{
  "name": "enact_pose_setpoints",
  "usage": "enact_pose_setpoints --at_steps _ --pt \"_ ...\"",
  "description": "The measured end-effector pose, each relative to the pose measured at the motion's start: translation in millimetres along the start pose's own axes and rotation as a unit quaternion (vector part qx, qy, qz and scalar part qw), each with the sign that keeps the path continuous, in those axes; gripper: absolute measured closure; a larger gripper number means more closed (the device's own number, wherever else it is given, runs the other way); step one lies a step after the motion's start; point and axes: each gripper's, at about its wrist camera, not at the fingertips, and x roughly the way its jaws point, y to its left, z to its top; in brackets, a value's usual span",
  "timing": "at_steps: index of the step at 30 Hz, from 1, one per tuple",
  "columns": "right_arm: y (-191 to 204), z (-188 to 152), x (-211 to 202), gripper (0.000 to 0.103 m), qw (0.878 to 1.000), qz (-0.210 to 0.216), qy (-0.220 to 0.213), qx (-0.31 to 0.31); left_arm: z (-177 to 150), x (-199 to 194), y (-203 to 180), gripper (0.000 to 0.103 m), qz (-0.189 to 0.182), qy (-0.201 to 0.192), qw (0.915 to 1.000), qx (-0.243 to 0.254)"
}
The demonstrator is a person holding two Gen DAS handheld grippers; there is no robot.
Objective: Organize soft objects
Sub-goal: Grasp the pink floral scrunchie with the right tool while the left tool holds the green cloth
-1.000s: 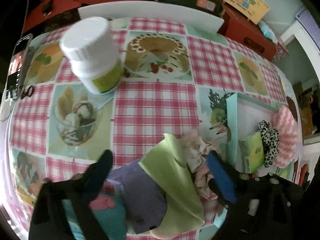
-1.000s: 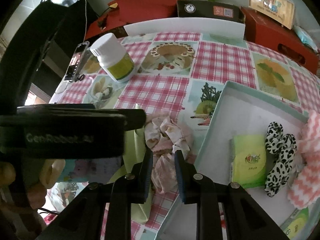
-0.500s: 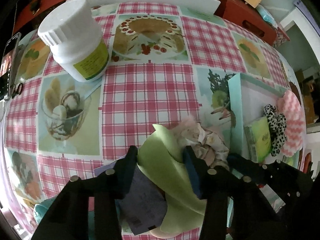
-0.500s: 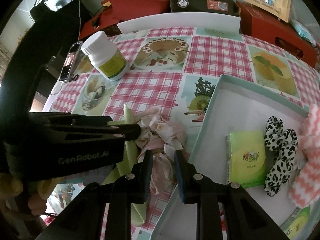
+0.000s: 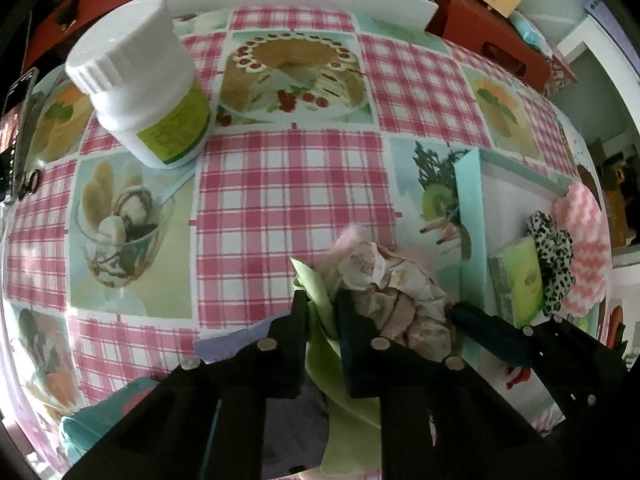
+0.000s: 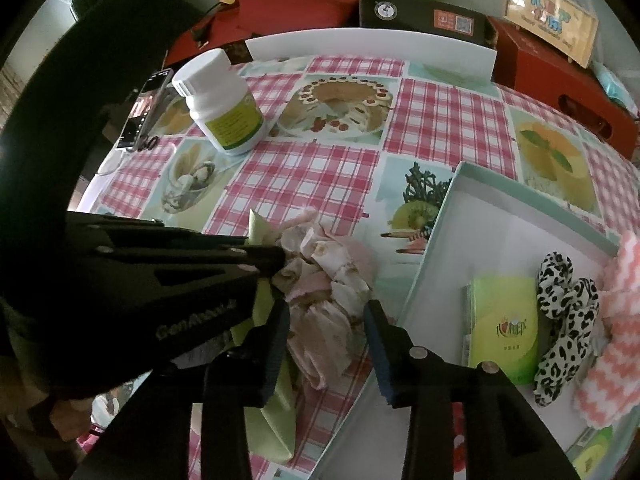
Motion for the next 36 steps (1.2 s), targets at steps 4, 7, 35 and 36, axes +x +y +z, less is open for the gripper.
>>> enact_pose_setpoints --at_steps 4,7,35,36 --pt "2.5 2.2 2.3 0.056 1.0 -0.007 -0.006 -0.007 1.5 -3.8 6.7 0.09 -0.001 -0.006 0.9999 -0.014" --pt "5.9 4.5 5.9 0.055 1.0 -0.014 -0.01 -0.015 2.5 -4.2 8.9 0.09 -0.001 -0.008 0.9998 -0.018" --pt "-9.7 8.4 11.3 0.087 0.999 -0.019 -0.027 0.013 1.7 0.0 42.4 0.09 -0.034 -0.005 0.997 -0.07" --pt "-9.2 8.2 10.4 0.087 0.999 -0.022 -0.029 0.011 1.7 0.2 42.2 0.09 -0.033 -0.006 0.997 -0.069"
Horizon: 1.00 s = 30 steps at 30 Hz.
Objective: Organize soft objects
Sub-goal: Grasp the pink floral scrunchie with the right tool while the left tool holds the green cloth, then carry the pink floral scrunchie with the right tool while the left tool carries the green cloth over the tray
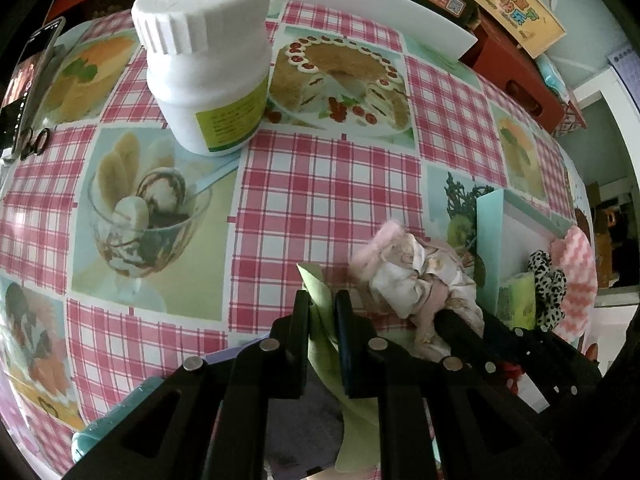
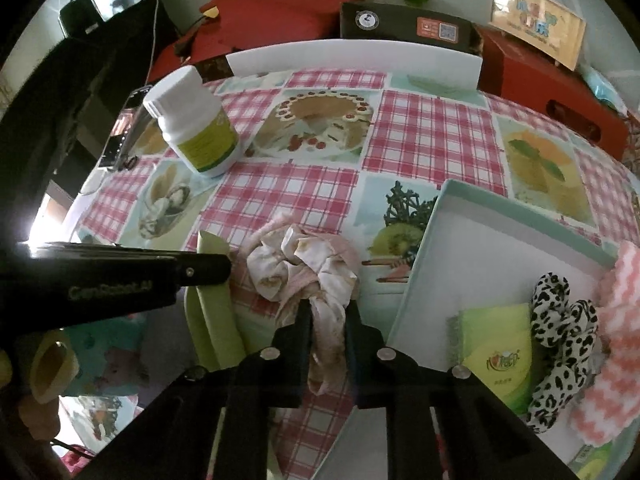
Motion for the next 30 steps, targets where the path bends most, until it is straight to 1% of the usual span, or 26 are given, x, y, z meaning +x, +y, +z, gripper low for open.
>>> enact_pose_setpoints --at_steps 5,8,11,20,23,25,26,28,30 --pt "1.9 -0.2 -1.5 0.087 1.0 -0.001 -0.003 -0.004 0.4 0.3 -1.7 0.09 0.003 -0.006 1.0 0.003" --pt "2.0 -0.8 -4.1 0.087 1.0 0.008 -0.01 -0.006 0.4 -3.5 -3.0 0.093 0.003 -0.011 0.9999 0.0" --pt "3.1 0.1 -12.4 0.087 1.0 0.02 -0.022 -0.004 0.3 -14.7 -10.1 0.094 0.0 -0.027 0.9996 0.003" --pt "6.3 3.6 -35.3 0.087 0.998 0.026 -0.053 -0.004 -0.2 -44.6 -17.9 0.096 -0.009 -0.069 0.9974 0.018" --pt "4.8 4.2 -39.2 0.087 0.998 0.028 -0.059 -0.001 0.4 -40.8 -19.3 0.095 -0.012 -0.065 0.9977 0.017" --pt "2.2 4.3 -39.0 0.087 0.998 0.028 -0.058 0.004 3.0 -32.5 -17.5 0.095 -0.018 -0.048 0.9986 0.009" --pt "1.0 3.9 -39.4 0.087 0.998 0.029 -0.057 0.006 4.2 -28.8 -16.6 0.095 -0.016 -0.041 0.999 0.007" --pt "-0.8 3.8 -39.3 0.087 0.998 0.028 -0.056 0.009 3.1 -25.7 -15.4 0.089 -0.004 -0.034 0.9994 0.005" --pt "-2.4 3.7 -39.1 0.087 0.998 0.029 -0.056 0.012 3.1 -21.2 -13.6 0.056 0.001 -0.028 0.9996 0.002"
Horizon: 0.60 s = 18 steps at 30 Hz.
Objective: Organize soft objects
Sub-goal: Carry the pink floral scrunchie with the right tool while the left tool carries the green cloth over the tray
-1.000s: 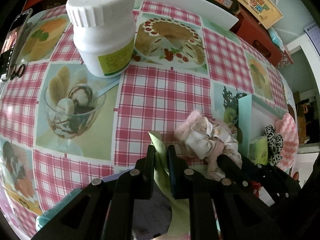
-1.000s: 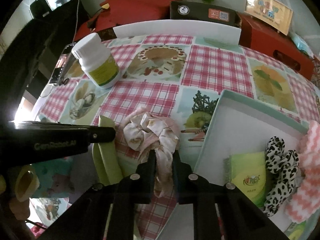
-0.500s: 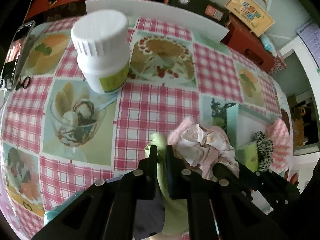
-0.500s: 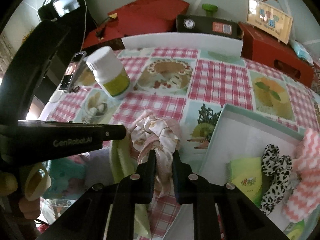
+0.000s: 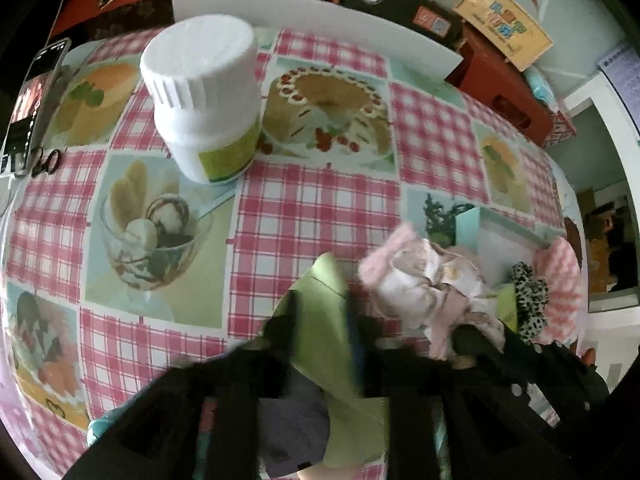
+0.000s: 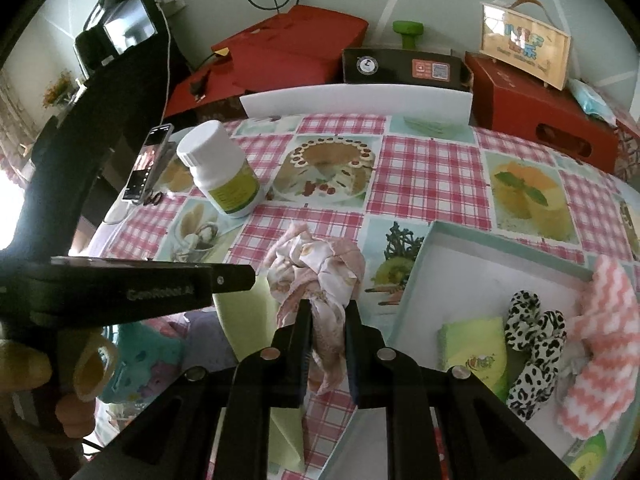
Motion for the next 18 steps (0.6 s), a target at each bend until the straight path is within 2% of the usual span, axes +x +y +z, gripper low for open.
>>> enact_pose_setpoints --at_steps 1,7,15,17,18 --pt "-0.3 -0.1 0.1 0.087 1.0 0.0 0.0 0.0 -0.4 2.0 -0.1 0.052 0.001 0.004 1.0 0.003" --pt "-4.3 -0.3 -1.6 0.087 1.0 -0.003 -0.003 0.007 -4.7 25.8 -10.7 0.052 0.026 0.038 0.9984 0.034" --pt "-12.2 0.8 -6.3 0.087 1.0 -0.005 -0.01 0.021 -15.5 34.6 -35.9 0.052 0.089 0.031 0.99 0.104" --pt "-12.5 0.8 -7.1 0.087 1.0 -0.005 -0.011 0.023 -16.7 34.8 -39.0 0.056 0.088 0.027 0.9894 0.112" --pt "-12.6 0.8 -7.5 0.087 1.0 -0.005 -0.012 0.024 -17.5 34.2 -40.1 0.064 0.081 0.026 0.9898 0.114"
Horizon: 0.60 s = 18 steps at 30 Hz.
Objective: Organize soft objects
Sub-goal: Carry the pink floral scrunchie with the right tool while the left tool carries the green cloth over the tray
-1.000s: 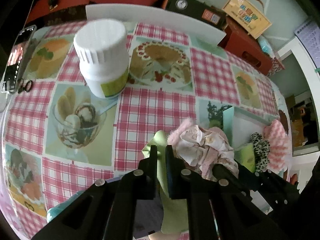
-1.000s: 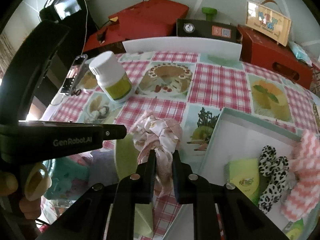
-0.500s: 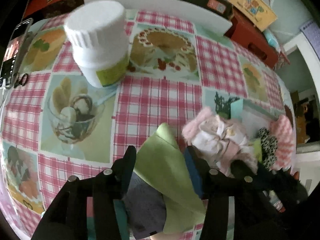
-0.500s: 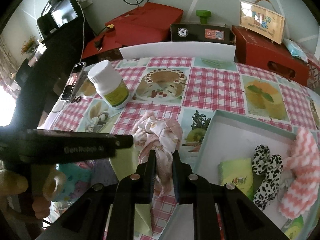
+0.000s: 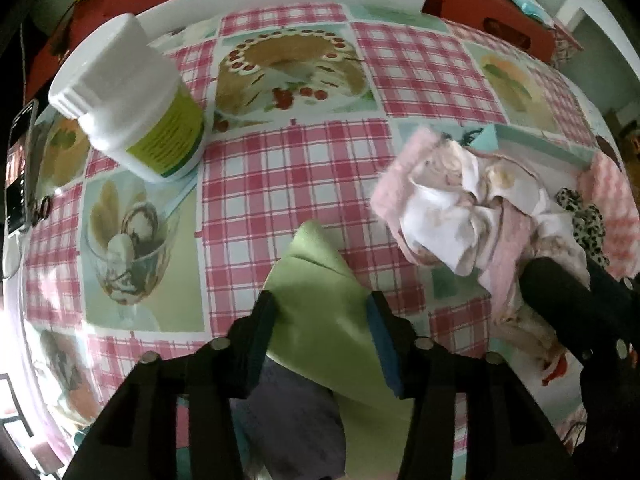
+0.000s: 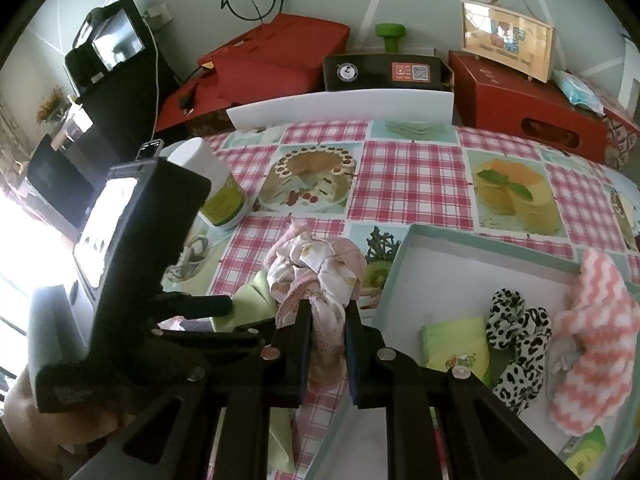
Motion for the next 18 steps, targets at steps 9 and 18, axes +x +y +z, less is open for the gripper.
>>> enact_pose_setpoints --at_steps 9,18 --pt "-1.2 0.5 -1.5 0.087 1.0 0.0 -0.002 0.005 0.2 -4.4 0.4 0.096 -0.044 -0.005 0.9989 -0.017" --pt "-2.4 1.1 -6.0 0.087 1.0 0.0 -0.008 0.009 2.4 -13.3 10.0 0.1 -0.064 -0.02 0.9975 -0.023"
